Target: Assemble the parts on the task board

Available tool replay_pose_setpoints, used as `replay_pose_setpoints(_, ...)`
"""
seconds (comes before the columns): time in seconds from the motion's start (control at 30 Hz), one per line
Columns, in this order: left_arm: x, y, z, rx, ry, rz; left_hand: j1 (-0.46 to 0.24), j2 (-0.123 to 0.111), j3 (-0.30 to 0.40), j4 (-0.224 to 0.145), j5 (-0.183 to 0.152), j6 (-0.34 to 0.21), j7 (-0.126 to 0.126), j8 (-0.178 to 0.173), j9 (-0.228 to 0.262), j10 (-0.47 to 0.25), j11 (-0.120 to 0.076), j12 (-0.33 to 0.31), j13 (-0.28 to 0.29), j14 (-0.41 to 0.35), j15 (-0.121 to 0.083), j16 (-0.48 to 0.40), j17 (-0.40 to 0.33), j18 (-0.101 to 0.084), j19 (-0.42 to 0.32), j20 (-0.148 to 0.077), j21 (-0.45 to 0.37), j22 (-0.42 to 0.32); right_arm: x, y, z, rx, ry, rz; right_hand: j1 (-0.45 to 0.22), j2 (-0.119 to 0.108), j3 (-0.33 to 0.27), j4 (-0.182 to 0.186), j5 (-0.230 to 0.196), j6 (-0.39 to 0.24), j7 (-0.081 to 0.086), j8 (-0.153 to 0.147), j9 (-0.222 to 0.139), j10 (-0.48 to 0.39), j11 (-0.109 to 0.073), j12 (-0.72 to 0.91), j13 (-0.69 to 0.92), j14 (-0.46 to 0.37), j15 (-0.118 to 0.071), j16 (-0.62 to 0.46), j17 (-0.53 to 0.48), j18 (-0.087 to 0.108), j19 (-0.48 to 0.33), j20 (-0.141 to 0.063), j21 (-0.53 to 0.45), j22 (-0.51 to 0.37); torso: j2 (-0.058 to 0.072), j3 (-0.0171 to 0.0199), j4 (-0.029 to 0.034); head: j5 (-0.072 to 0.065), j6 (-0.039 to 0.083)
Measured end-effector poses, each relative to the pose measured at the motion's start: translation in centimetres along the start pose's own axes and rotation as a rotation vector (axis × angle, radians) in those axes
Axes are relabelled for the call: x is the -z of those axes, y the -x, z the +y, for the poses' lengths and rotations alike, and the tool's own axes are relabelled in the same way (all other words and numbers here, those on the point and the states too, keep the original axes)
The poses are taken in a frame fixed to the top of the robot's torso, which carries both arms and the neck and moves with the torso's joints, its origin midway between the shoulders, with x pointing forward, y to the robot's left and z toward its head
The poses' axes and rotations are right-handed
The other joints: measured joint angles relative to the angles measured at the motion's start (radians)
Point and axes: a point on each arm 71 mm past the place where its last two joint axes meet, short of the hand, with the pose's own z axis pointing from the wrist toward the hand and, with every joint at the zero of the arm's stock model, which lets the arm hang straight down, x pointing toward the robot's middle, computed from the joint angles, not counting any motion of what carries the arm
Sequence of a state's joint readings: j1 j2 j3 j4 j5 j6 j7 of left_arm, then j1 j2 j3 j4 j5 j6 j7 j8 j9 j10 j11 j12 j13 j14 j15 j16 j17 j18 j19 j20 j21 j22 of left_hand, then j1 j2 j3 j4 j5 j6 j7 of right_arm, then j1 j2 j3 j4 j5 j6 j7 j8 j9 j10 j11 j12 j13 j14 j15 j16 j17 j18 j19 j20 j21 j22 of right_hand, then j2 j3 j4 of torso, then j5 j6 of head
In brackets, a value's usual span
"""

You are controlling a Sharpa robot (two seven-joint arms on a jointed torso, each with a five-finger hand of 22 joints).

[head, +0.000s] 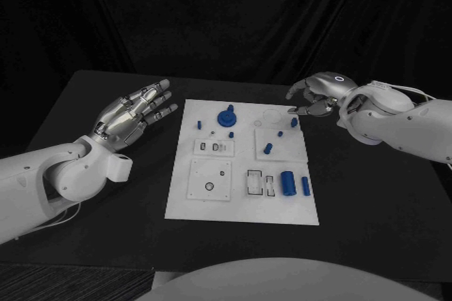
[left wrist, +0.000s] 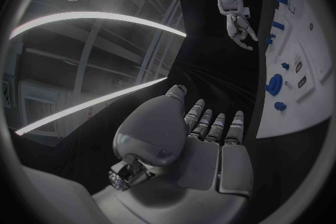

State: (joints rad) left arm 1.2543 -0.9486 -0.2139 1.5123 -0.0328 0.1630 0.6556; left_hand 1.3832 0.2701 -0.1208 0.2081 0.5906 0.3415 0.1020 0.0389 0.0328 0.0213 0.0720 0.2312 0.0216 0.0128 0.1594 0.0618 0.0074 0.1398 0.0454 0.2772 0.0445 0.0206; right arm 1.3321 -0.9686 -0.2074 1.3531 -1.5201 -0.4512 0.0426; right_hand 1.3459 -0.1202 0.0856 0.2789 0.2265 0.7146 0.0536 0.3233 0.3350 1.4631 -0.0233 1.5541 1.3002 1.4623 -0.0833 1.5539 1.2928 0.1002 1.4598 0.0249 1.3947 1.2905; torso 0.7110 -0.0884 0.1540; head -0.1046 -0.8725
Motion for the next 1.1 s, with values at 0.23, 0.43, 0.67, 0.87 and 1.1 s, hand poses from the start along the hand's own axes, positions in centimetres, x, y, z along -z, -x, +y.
replay_pose_setpoints(0.23,0.1,0.1,0.0,0.0,0.001,-0.002,0.0,0.0,0.0,0.0,0.0,0.0,0.0,0.0,0.0,0.0,0.0,0.0,0.0,0.0,0.0,0.0,0.0,0.0,0.0,0.0,0.0,0.0,0.5,-1.3,-0.8,0.0,-0.02,0.02,0.0,0.0,0.0,0.0,0.0,-0.052,0.001,0.032,0.016,0.0,0.0,0.0,0.0,0.0,0.0,0.0,0.0,0.0,0.0,0.0,0.0,0.0,0.0,0.0036,-0.0058,0.001,0.0)
replay_pose_setpoints(0.43,0.1,0.3,0.1,-0.001,0.002,-0.003,0.0,0.0,0.0,0.0,0.0,0.0,0.0,0.0,0.0,0.0,0.0,0.0,0.0,0.0,0.0,0.0,0.0,0.0,0.0,0.0,0.0,0.0,0.7,-1.7,-1.0,-0.001,-0.025,0.029,0.0,0.0,0.0,0.0,0.0,-0.069,0.0,0.041,0.02,0.0,0.0,0.0,0.0,0.0,0.0,0.0,0.0,0.0,0.0,0.0,0.0,0.0,0.001,0.0046,-0.0048,-0.002,0.0)
replay_pose_setpoints(0.67,0.1,0.3,0.1,0.0,0.003,-0.003,0.0,0.0,0.0,0.0,0.0,0.0,0.0,0.0,0.0,0.0,0.0,0.0,0.0,0.0,0.0,0.0,0.0,0.0,0.0,0.0,0.0,0.0,0.8,-2.1,-1.1,-0.002,-0.033,0.045,-0.016,-0.016,0.0,0.0,0.0,-0.092,0.005,0.055,0.022,0.0,0.0,0.0,0.0,0.0,0.0,0.0,0.0,0.0,0.0,0.0,0.0,0.0,0.001,0.0027,-0.0059,-0.002,0.0)
replay_pose_setpoints(0.87,0.1,0.3,0.1,0.0,0.003,-0.002,0.0,0.0,0.0,0.0,0.0,0.0,0.0,0.0,0.0,0.0,0.0,0.0,0.0,0.0,0.0,0.0,0.0,0.0,0.0,0.0,0.0,0.0,1.1,-2.8,-1.4,-0.004,-0.043,0.069,-0.016,-0.016,0.0,0.0,0.002,-0.106,0.006,0.061,0.026,0.0,0.0,0.0,0.0,0.0,0.0,0.0,0.0,0.0,0.0,0.0,0.0,0.0,-0.001,0.0015,-0.006,-0.002,0.0)
replay_pose_setpoints(1.1,0.1,0.4,0.1,0.0,0.003,-0.003,0.0,0.0,0.0,0.0,0.0,0.0,0.0,0.0,0.0,0.0,0.0,0.0,0.0,0.0,0.0,0.0,0.0,0.0,0.0,0.0,0.0,0.0,1.1,-3.1,-1.5,-0.004,-0.05,0.084,-0.016,-0.016,0.0,0.0,0.002,-0.106,0.006,0.067,0.027,0.0,0.0,0.0,0.0,0.0,0.0,0.0,0.0,0.0,0.0,0.0,0.0,0.0,-0.002,0.0008,-0.0059,-0.002,0.0)
